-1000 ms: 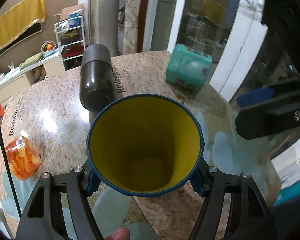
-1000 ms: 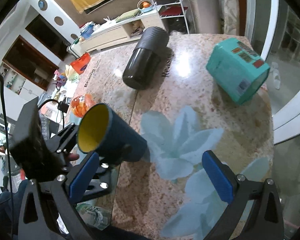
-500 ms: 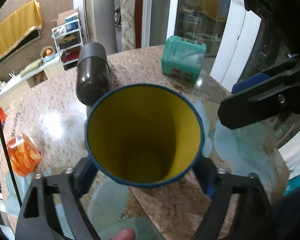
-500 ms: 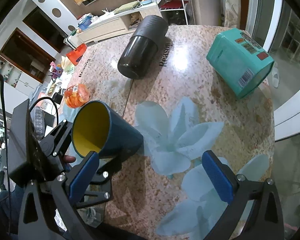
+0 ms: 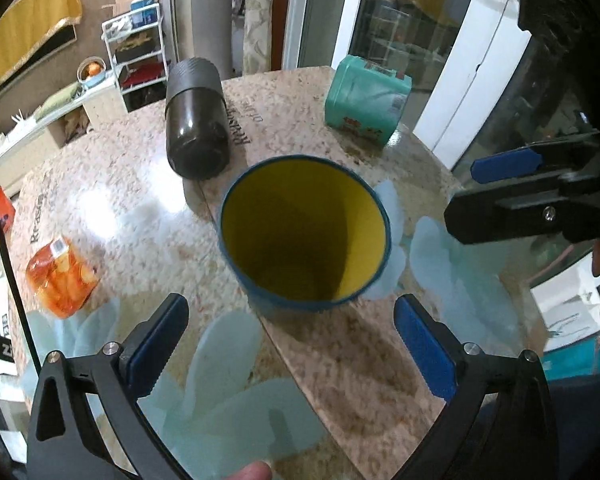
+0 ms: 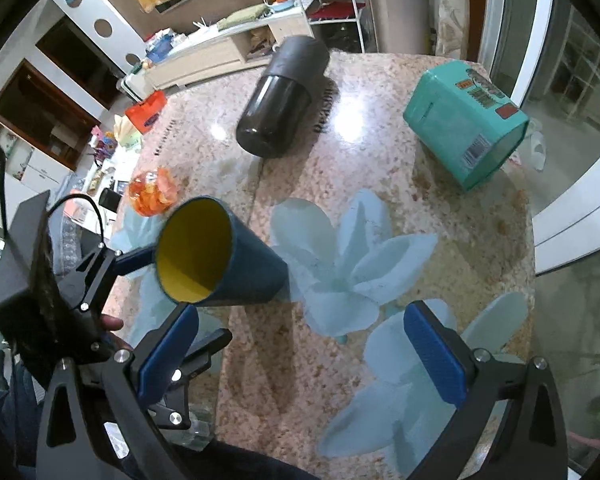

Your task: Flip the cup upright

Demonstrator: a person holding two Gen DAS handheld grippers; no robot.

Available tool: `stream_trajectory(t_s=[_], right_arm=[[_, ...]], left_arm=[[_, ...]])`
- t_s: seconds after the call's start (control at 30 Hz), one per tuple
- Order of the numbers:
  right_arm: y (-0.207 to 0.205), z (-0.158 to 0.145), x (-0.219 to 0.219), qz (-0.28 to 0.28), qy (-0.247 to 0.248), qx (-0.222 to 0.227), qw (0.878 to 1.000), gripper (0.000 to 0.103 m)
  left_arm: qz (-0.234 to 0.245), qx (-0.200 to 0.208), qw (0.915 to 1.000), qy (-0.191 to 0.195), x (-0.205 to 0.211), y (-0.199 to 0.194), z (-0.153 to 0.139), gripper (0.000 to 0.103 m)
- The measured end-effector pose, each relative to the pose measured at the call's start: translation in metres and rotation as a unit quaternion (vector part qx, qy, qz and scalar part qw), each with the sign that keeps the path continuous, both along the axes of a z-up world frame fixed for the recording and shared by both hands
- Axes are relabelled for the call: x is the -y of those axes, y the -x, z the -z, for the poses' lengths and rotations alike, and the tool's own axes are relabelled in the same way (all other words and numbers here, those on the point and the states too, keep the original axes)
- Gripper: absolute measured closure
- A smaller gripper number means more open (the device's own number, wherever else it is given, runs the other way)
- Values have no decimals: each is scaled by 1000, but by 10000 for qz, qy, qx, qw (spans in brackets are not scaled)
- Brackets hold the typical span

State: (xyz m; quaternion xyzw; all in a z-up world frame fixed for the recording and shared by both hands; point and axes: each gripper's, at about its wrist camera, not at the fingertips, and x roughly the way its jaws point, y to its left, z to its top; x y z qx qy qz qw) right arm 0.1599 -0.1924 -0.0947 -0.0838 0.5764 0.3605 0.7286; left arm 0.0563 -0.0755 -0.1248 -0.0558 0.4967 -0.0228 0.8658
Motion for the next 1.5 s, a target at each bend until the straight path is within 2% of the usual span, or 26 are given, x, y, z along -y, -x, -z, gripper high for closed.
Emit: stream_trajectory(t_s=[0.2,0.5,0.83,1.13,1.5], right_arm=[[20,-16,-1,200,-13,199,9996,0],[53,-43,-22,430,-41,502,9978,0],[80,-60,-47,548,288,864,9943,0],[93,-73,-45,646,485,1247,9889,0],[96,-75,-42,803,613,1383,9852,0]], left_arm=[[-64,-255,9989,381,-19,16,-13,0],[-511,-643,9961,334,-52,33,-44,0],[-764,-604,9948,300,-85,53,-75,0],[-679,-464,9959,379,-85,61,-92,0],[-574,-358,9971,361,-83,68,-107,0]])
